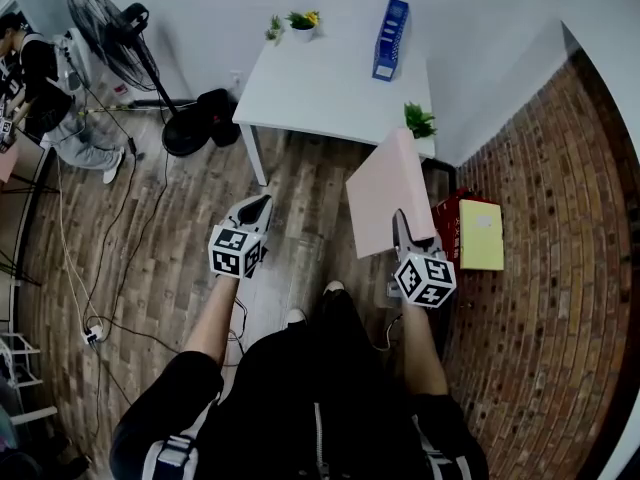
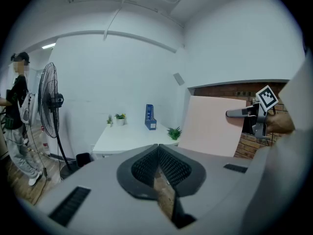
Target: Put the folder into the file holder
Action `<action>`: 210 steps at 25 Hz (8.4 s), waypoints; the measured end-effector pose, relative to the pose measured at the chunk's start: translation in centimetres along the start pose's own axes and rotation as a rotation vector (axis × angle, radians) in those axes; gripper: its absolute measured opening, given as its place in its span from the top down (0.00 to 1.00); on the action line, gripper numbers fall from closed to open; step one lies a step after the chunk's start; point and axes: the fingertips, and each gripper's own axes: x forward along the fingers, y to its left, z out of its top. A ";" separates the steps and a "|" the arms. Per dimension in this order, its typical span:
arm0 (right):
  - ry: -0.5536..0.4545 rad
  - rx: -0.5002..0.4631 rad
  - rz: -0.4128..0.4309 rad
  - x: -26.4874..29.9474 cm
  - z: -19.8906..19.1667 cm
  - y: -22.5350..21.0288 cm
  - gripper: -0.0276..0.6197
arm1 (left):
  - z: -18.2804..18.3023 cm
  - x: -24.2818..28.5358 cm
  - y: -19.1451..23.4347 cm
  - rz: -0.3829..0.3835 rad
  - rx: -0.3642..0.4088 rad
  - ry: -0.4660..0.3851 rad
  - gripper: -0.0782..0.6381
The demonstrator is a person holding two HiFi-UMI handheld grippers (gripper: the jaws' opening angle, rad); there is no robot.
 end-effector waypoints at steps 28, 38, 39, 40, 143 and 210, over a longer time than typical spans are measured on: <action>0.024 0.024 0.091 21.5 7.7 -13.2 0.70 | 7.2 25.6 3.2 0.040 -0.014 0.048 0.86; 0.025 0.042 0.107 25.6 9.0 -15.7 0.70 | 8.5 30.1 4.1 0.044 -0.034 0.048 0.86; 0.025 0.044 0.106 26.0 9.1 -15.9 0.70 | 8.7 30.6 4.3 0.042 -0.034 0.048 0.86; 0.024 0.045 0.103 26.4 9.2 -16.0 0.70 | 8.9 31.3 4.5 0.037 -0.033 0.047 0.86; -0.198 -0.029 -0.224 58.6 32.2 -24.5 0.70 | 13.2 61.4 24.6 -0.170 -0.058 0.155 0.86; -0.055 -0.012 -0.327 69.4 21.5 -24.7 0.69 | 9.3 58.2 31.6 -0.011 -0.138 0.218 0.86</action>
